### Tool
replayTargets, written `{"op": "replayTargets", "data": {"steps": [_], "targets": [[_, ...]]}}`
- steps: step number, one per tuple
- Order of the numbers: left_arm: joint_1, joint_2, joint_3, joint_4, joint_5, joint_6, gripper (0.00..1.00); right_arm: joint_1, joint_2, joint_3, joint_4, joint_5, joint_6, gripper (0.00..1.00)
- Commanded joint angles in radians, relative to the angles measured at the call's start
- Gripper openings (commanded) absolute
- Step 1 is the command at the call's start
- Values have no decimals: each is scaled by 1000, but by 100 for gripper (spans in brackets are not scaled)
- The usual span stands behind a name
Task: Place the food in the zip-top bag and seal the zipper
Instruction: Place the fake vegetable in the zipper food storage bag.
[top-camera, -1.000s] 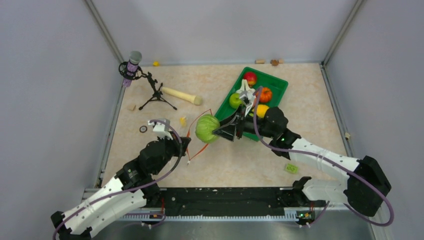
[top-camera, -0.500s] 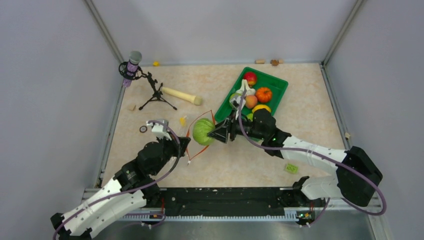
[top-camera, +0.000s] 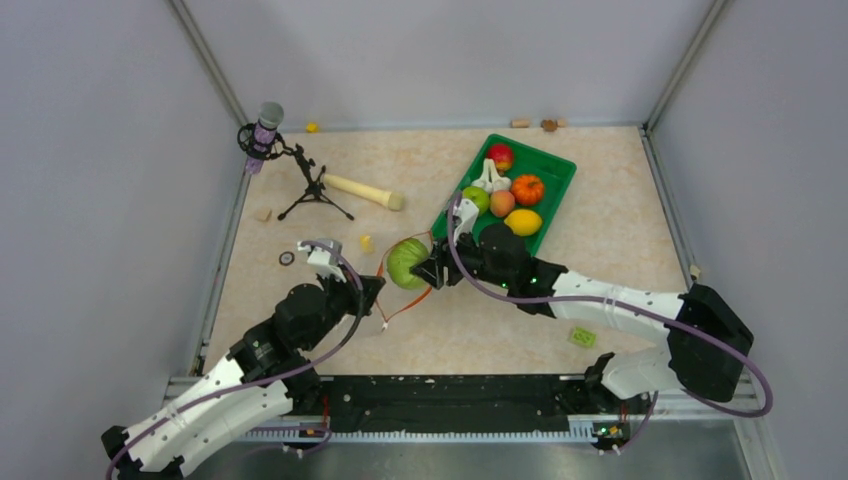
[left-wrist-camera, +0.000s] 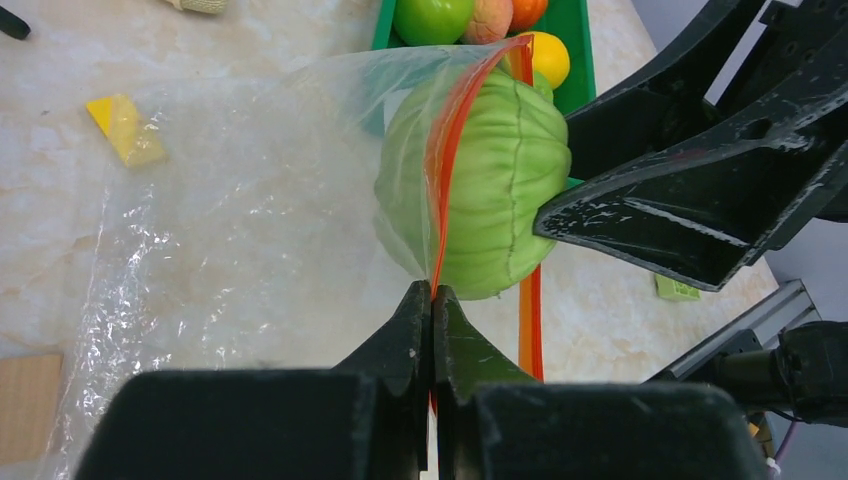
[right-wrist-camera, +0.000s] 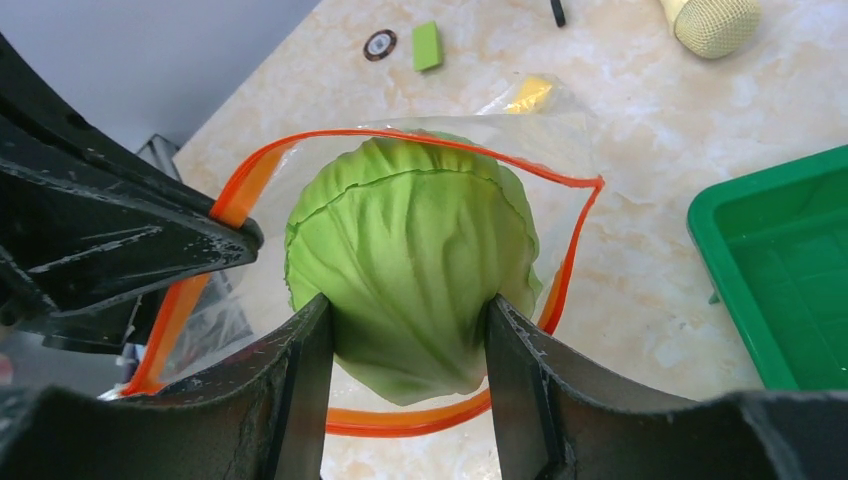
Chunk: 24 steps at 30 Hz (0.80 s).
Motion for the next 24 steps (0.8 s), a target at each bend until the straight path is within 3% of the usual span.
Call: {"op": "replayTargets", "data": {"steps": [1, 9, 15, 22, 24], "targets": [[4, -10, -15, 87, 57, 32, 0, 36, 25, 65, 2, 107, -38, 0], [4, 6, -32, 169, 249, 79, 0, 90, 114, 120, 3, 315, 38, 3], [4, -3, -40, 183, 271, 89, 0, 104, 173, 124, 74, 381, 100, 10], [4, -17, -37, 150, 173, 68, 0, 110, 189, 117, 98, 374, 115, 47], [4, -18, -31, 129, 133, 53, 0, 111, 179, 111, 108, 341, 104, 70]]}}
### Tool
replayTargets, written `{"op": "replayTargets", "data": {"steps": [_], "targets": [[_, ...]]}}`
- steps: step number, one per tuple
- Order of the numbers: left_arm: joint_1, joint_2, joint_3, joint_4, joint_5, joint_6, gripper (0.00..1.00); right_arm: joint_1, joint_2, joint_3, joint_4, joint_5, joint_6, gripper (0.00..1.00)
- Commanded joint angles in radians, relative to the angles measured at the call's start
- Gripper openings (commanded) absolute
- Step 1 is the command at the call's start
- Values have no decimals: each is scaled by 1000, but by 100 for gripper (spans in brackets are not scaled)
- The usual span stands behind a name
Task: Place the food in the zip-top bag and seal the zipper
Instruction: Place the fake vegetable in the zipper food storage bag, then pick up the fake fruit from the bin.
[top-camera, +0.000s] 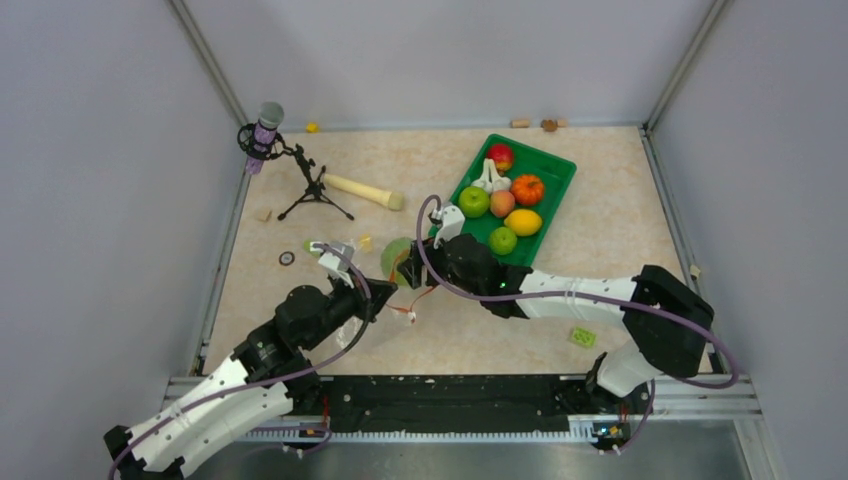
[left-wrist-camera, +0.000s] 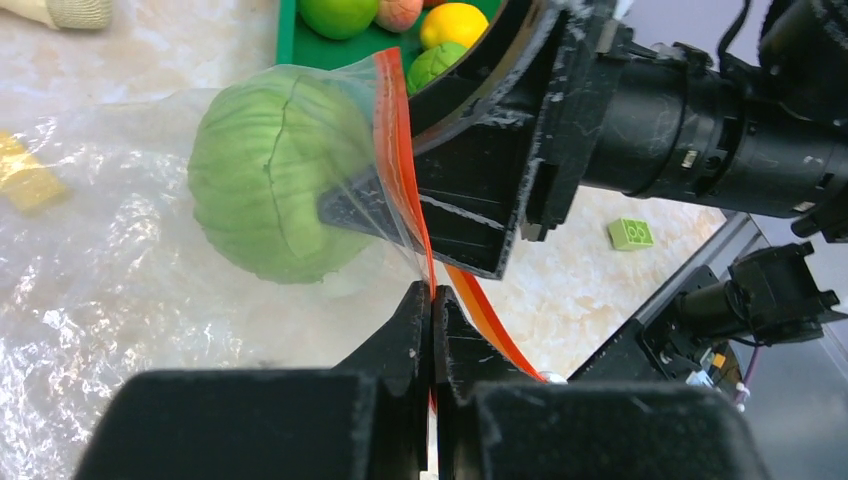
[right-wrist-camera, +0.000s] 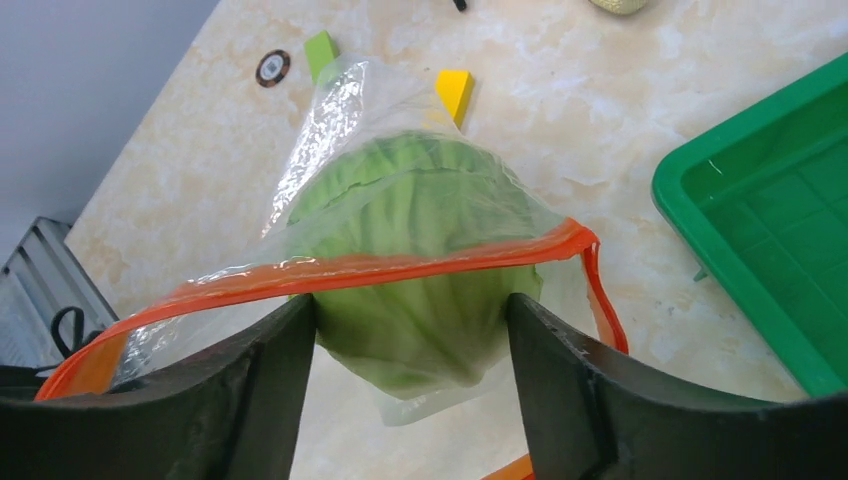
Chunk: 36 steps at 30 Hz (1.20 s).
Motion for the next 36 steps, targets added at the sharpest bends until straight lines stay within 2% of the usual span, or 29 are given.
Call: {"op": "replayTargets", "data": {"steps": [1, 2, 7, 8, 13, 17, 24, 27, 29, 36], "targets": [[0, -15, 14, 15, -80, -28, 0, 4, -25, 33, 100, -12, -7, 75], [0, -17, 15, 7, -95, -35, 0, 5, -32, 29, 103, -27, -13, 82], [0, -29, 17, -20, -156, -60, 0, 5, -89, 0, 113, -93, -24, 98], [-1, -33, 17, -24, -164, -65, 0, 4, -104, -6, 113, -114, -29, 99], [0, -51, 14, -36, -196, -76, 0, 5, -196, -40, 97, -154, -36, 99], [0, -61, 15, -45, -210, -81, 0, 5, -286, -75, 40, -113, -38, 99], [0, -110, 14, -42, -189, -74, 0, -1, -386, -58, -237, 263, 4, 99], [0, -140, 15, -6, -198, -73, 0, -25, -403, -42, -360, 368, 41, 99], [0, -140, 36, 3, -201, -77, 0, -59, -411, -45, -395, 389, 61, 99], [0, -74, 157, -26, -231, -94, 0, -204, -401, -44, -469, 317, 75, 99]]}}
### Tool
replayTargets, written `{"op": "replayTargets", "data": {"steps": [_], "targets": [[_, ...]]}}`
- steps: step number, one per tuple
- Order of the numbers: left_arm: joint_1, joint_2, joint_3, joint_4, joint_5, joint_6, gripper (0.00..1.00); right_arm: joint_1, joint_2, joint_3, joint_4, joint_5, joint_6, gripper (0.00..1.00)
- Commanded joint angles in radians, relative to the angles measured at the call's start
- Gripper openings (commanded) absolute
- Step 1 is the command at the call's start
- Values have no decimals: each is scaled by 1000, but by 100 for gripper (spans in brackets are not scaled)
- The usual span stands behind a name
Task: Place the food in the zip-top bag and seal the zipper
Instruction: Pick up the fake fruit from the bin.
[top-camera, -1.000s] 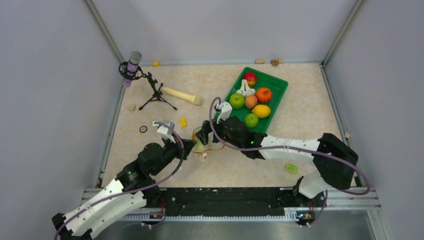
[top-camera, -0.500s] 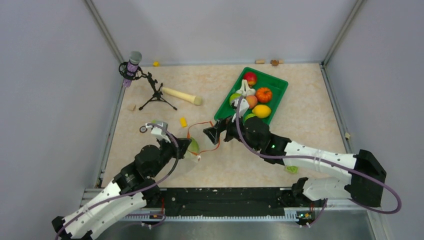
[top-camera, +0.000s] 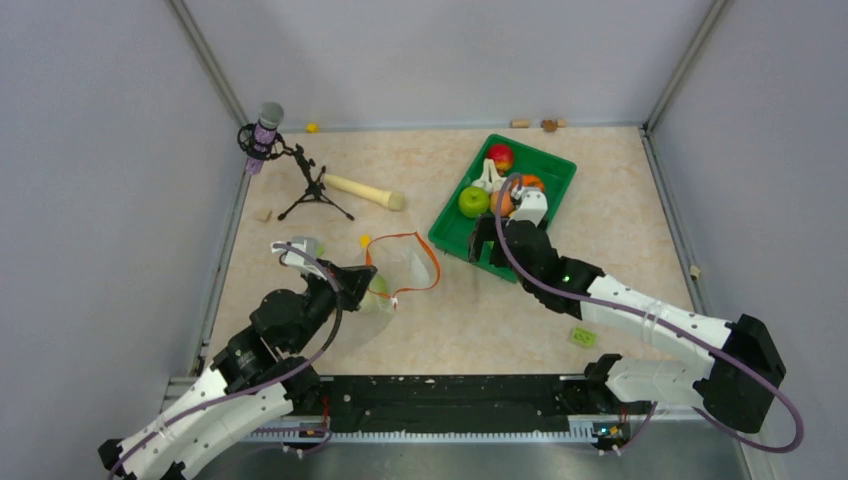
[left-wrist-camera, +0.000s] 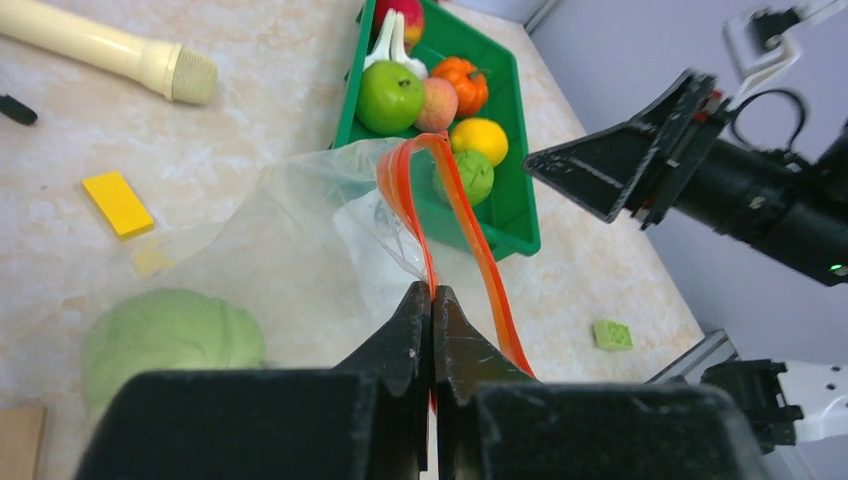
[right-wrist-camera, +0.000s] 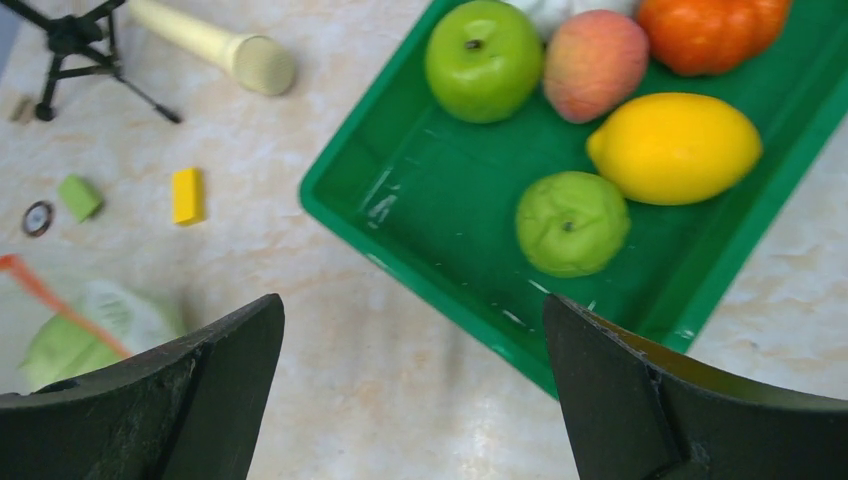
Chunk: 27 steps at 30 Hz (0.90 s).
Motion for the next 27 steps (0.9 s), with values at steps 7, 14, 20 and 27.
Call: {"op": "replayTargets", "data": {"steps": [7, 14, 20, 27], "targets": [[0, 122, 134, 16, -93, -30, 0, -140, 50, 57, -98, 9, -4, 99], [0, 93, 84, 18, -101, -23, 0, -190, 189, 110, -105, 21, -18, 99], [0, 45, 59, 15, -115, -30, 0, -214, 321, 172, -114, -9, -3, 99], [0, 17, 84, -40, -188, -28, 0, -240, 428, 214, -115, 11, 24, 98]]}}
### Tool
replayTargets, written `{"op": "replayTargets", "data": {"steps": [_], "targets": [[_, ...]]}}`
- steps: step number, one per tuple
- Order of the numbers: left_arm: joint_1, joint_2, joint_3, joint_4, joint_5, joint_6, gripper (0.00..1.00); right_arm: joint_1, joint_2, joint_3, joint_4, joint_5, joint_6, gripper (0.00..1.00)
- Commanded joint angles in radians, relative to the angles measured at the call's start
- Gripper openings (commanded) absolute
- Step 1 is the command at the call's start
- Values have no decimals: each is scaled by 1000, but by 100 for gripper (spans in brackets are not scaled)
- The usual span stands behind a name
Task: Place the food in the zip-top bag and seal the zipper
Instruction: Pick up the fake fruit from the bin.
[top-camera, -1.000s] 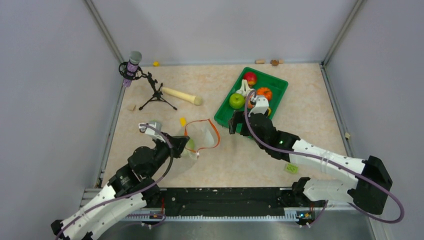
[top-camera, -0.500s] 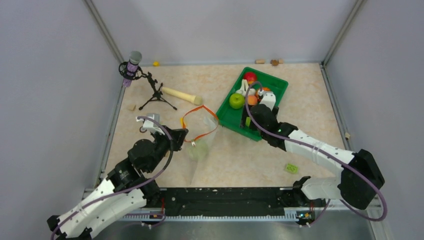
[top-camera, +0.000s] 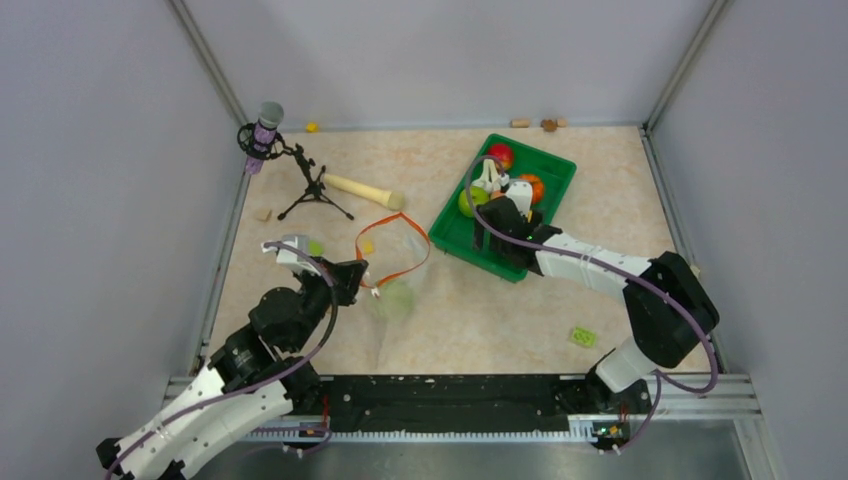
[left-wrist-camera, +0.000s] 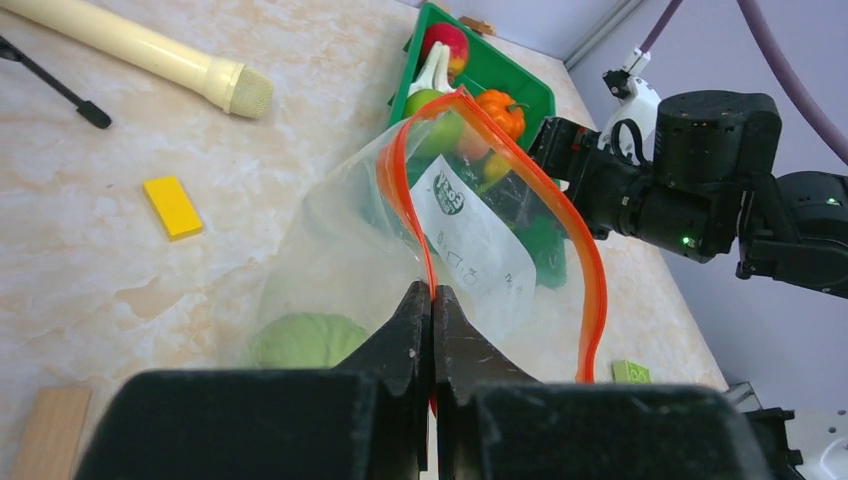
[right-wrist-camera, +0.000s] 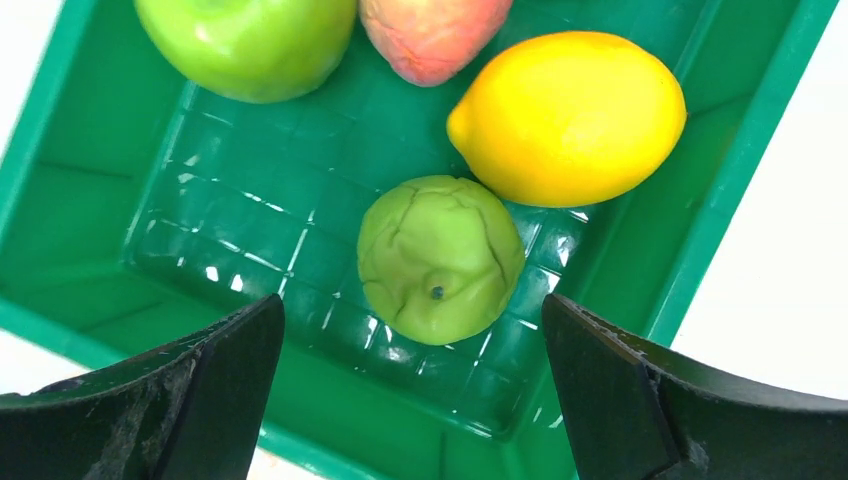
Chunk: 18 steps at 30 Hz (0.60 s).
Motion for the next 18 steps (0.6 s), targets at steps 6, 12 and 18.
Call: {"op": "replayTargets", "data": {"steps": [6, 12, 18], "targets": [[0, -84, 38, -95, -229, -37, 0, -40, 79, 62, 33, 9, 38, 98], [0, -93, 33, -61, -181, -8, 0, -42, 101, 42, 75, 13, 37, 98], [0, -64, 21, -5, -63, 49, 0, -44, 106, 21, 105, 35, 57, 96]]}}
